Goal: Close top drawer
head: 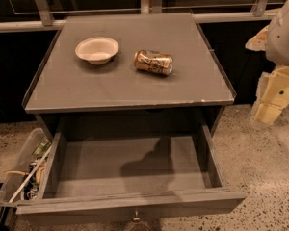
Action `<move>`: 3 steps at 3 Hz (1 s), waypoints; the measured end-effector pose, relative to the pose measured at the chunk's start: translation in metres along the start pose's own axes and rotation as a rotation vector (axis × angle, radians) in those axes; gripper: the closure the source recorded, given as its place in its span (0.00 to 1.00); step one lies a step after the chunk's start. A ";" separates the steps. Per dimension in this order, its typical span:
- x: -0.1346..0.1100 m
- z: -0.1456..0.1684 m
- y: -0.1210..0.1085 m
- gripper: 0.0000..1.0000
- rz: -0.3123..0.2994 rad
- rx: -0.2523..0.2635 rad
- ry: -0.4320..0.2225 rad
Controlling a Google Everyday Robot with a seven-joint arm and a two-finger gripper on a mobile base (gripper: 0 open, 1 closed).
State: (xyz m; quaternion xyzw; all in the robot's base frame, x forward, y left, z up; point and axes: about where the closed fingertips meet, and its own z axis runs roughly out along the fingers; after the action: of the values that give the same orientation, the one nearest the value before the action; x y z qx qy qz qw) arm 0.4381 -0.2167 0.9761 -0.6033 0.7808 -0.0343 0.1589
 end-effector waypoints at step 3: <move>-0.007 0.018 0.023 0.00 -0.030 -0.026 -0.036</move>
Offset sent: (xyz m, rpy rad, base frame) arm -0.0080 0.0106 -0.0213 0.0164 0.0261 0.0334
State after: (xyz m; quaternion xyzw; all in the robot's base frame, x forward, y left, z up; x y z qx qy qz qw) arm 0.4238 -0.2013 0.9546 -0.6176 0.7690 -0.0155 0.1644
